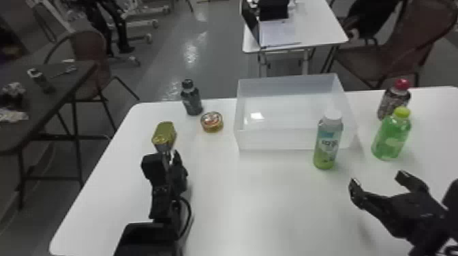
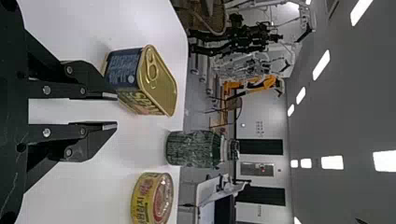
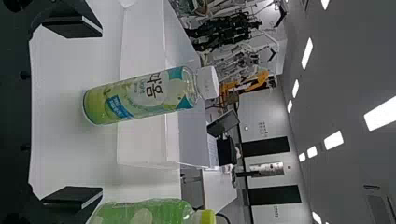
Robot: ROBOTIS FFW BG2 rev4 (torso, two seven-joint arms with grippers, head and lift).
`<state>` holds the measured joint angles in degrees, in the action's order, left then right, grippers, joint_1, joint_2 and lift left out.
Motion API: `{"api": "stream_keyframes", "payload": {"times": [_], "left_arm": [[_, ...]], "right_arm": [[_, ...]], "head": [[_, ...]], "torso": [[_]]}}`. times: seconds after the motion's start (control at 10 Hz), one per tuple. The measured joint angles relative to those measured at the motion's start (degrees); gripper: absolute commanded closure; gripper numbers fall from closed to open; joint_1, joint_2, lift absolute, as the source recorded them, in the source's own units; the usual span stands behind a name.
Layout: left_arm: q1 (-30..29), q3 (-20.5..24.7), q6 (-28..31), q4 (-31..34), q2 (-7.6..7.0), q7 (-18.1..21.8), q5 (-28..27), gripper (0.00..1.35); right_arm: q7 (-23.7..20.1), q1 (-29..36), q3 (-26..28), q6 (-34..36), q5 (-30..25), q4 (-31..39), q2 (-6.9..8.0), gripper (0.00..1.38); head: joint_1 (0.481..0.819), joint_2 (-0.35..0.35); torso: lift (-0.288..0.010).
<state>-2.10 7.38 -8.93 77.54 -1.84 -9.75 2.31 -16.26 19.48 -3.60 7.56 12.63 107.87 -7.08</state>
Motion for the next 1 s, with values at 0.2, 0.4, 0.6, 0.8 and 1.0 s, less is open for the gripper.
{"api": "stream_keyframes", "payload": {"times": [0.2, 0.4, 0.6, 0.8, 1.0], "left_arm": [[-0.2, -0.1, -2.4, 2.9, -0.03, 1.3, 0.2, 1.12], [-0.1, 0.2, -4.5, 3.5, 0.23, 2.0, 1.5, 1.12], [-0.3, 0.7, -6.3, 3.6, 0.31, 2.3, 2.3, 0.87], [-1.6, 0.9, -9.0, 5.1, 0.41, 4.4, 3.0, 0.47], [-5.3, 1.4, -12.8, 8.6, 0.49, 9.5, 4.4, 0.32]], "right_arm": [[0.0, 0.1, 0.0, 0.0, 0.1, -0.3, 0.17, 0.10], [0.0, 0.1, 0.0, 0.0, 0.2, -0.4, 0.23, 0.10], [0.0, 0.1, 0.0, 0.0, 0.3, -0.6, 0.28, 0.10], [0.0, 0.2, 0.0, 0.0, 0.3, -0.6, 0.32, 0.10], [0.1, 0.2, 0.0, 0.0, 0.5, -0.8, 0.36, 0.10]], "head": [[0.695, 0.211], [0.695, 0.211], [0.695, 0.216], [0.695, 0.213], [0.695, 0.206]], "torso": [[-0.130], [-0.130], [-0.130], [-0.130], [-0.130]]}}
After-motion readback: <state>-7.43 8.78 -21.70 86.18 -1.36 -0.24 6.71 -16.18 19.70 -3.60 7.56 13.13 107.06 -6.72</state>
